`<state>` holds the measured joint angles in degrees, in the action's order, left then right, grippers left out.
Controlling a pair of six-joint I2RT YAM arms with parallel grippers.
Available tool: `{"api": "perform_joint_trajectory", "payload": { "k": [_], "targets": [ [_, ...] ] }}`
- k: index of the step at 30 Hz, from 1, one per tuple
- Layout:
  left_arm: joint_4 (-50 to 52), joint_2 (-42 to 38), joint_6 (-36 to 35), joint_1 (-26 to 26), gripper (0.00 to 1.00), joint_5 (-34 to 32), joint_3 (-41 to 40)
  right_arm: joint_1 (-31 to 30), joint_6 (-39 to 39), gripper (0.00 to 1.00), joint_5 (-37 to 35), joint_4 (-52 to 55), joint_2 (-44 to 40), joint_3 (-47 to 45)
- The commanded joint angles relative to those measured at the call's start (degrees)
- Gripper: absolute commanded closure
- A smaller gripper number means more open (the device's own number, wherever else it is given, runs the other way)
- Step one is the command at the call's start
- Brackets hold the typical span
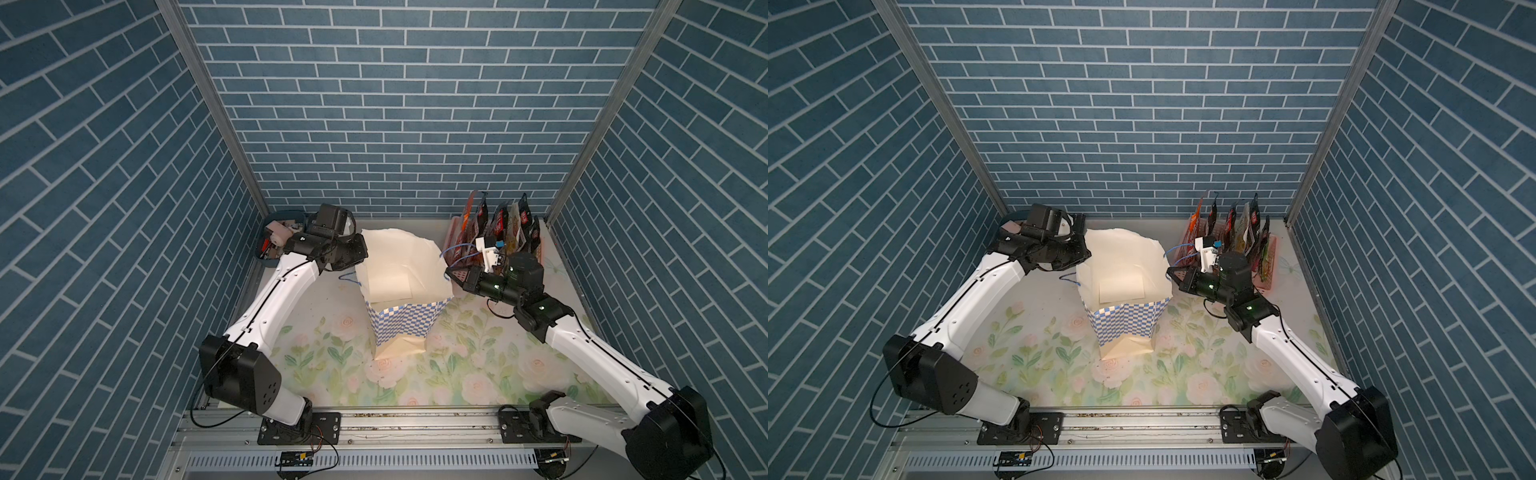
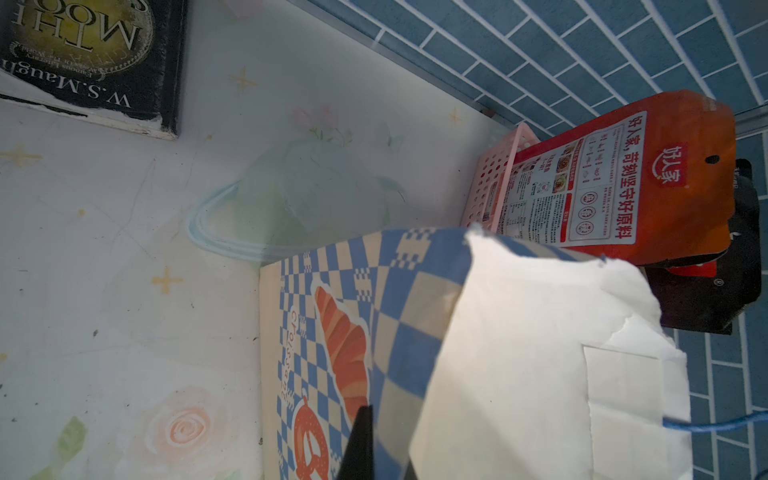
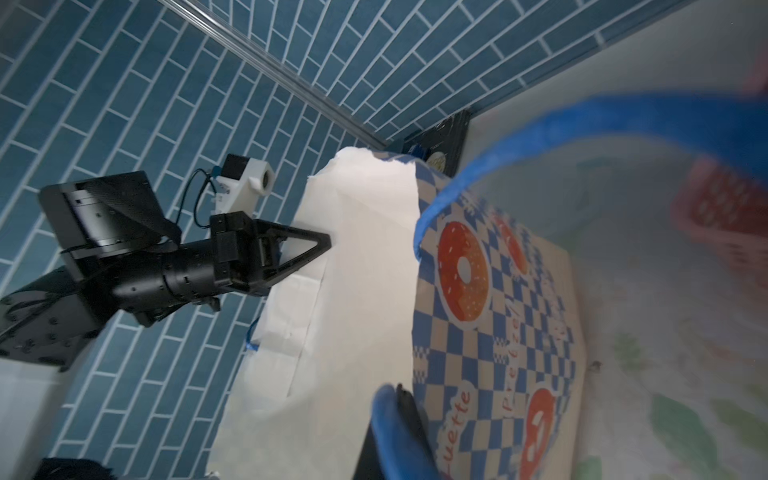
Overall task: Place the condiment packets inside the bag
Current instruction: Adjust the paper bag at the center of the board.
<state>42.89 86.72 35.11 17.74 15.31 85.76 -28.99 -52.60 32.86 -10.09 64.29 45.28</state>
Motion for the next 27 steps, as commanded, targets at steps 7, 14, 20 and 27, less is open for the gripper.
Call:
{"api": "perform_joint_trajectory", "payload": {
  "k": [7,14,20,27],
  "targets": [
    [-0.6,-0.6,-1.0,-0.3,1.00,0.2,-0.8,-0.2,0.8,0.45,1.3,7.5,-3.8,4.5],
    [-0.6,-0.6,-1.7,-0.3,0.71,0.8,0.2,-0.3,14.7,0.16,-13.0,32.0,-8.1,14.3],
    [0.2,-2.3,-2.8,-0.3,0.39,0.3,1.7,-0.3,20.8,0.15,-26.1,43.4,-5.2,25.1],
    [1.3,-5.2,-3.2,-0.4,0.21,-0.3,2.0,-0.2,22.7,0.20,-37.2,49.0,10.4,41.7]
  ]
}}
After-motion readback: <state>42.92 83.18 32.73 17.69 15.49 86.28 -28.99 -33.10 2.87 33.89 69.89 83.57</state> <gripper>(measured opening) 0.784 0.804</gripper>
